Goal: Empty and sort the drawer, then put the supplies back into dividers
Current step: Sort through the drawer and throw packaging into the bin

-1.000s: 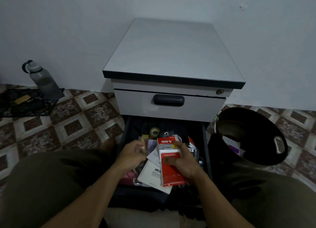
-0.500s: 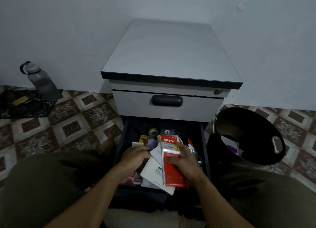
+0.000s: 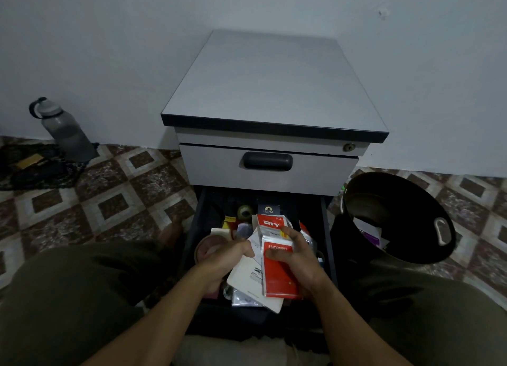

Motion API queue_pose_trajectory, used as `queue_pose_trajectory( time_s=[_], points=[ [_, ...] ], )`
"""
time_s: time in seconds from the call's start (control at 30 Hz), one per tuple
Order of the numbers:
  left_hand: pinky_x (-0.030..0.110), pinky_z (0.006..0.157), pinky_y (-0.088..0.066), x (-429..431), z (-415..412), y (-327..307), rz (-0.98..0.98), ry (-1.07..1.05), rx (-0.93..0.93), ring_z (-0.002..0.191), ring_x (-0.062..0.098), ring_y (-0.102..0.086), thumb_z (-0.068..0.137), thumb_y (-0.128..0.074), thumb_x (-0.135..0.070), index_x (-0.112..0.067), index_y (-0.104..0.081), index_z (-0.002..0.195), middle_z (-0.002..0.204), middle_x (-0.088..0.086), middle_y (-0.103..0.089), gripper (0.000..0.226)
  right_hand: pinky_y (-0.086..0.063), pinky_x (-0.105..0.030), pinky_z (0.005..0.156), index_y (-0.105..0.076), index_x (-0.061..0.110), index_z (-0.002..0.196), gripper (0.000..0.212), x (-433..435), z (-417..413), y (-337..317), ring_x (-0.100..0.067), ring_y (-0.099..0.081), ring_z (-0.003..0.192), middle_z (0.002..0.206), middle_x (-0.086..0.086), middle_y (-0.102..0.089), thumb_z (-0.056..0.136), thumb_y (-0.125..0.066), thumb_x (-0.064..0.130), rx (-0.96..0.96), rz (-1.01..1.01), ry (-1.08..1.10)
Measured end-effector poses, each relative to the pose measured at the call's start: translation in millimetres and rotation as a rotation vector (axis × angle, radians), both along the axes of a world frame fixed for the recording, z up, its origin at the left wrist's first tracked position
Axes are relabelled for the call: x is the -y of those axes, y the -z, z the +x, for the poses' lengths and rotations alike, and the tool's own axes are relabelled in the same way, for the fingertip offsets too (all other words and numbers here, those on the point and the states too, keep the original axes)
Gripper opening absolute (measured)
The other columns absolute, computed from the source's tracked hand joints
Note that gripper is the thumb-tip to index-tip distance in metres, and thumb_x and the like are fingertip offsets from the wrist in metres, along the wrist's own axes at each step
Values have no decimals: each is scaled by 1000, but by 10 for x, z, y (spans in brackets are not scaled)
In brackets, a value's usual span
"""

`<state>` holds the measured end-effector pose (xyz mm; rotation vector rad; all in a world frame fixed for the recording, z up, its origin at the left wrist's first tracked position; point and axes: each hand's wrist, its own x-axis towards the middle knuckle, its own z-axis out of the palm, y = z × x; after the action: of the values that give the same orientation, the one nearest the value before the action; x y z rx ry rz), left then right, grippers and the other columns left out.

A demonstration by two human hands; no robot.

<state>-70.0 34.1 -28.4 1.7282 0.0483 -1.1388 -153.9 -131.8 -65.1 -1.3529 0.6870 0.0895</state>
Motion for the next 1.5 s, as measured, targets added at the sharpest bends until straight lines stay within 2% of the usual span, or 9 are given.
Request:
queue_pose_trajectory(
  time_s=[0.2,0.3,0.43,0.57,0.73,0.93,1.07,1.23,1.5],
  points=[
    [45,100,-52,18,3,12,-41,-26,-62,99,29,-73,80,-61,-25,-10,-65,116,101,10,-77,39,-60,-47,82,-48,37,134,71,71,-4,-19,-30,-71,98,120,-7,-64,77,-82,12,-1,42,8],
    [41,95,-53,9,9,13,-38,-41,8,95,27,-73,88,-57,-20,-12,-68,109,93,7,-78,26,-61,-43,78,-48,37,134,71,75,3,-33,-29,-72,96,119,-6,-65,77,-82,13,3,47,2],
    [31,68,-55,-9,35,28,-57,-108,150,75,21,-73,92,-62,-20,-13,-72,93,73,0,-77,12,-61,-45,81,-47,37,134,72,27,40,-49,-26,-73,94,117,-5,-66,76,-83,14,46,24,18],
    [45,82,-60,-87,139,127,-126,-111,193,85,24,-76,71,-84,-38,-37,-68,115,94,0,-78,46,-61,-35,73,-43,37,133,67,-101,69,-72,-21,-74,91,117,-3,-67,82,-79,15,110,3,32],
    [54,87,-58,-198,159,110,-185,-71,107,91,33,-75,76,-84,-15,-40,-65,113,101,7,-77,49,-58,-25,74,-30,41,139,63,-257,137,-89,-15,-70,97,118,8,-59,92,-68,24,123,-137,-129],
    [58,86,-57,-204,143,166,-190,-63,173,95,30,-74,71,-87,-13,-52,-52,134,114,2,-74,81,-59,-46,86,-40,39,141,64,-198,128,-46,-26,-71,101,120,-4,-65,91,-59,3,72,56,-61],
    [53,84,-59,-221,142,148,-172,3,240,99,25,-73,68,-87,-26,-71,-45,126,121,1,-68,84,-58,-51,88,-42,42,142,69,-164,123,-14,-27,-71,103,124,-6,-65,89,-65,5,39,82,-80],
    [52,82,-60,-247,151,109,-151,77,258,99,25,-73,84,-79,-19,-66,-50,127,124,6,-62,70,-56,-53,91,-41,39,144,70,-175,144,-4,-28,-70,104,125,-7,-65,88,-67,7,15,86,-112],
    [50,83,-60,-373,273,79,-155,57,144,95,29,-74,79,-81,-11,-44,-64,123,115,8,-71,57,-57,-48,91,-37,42,145,64,-281,224,-59,-25,-69,105,124,-2,-62,93,-64,14,27,43,-168]
  ],
)
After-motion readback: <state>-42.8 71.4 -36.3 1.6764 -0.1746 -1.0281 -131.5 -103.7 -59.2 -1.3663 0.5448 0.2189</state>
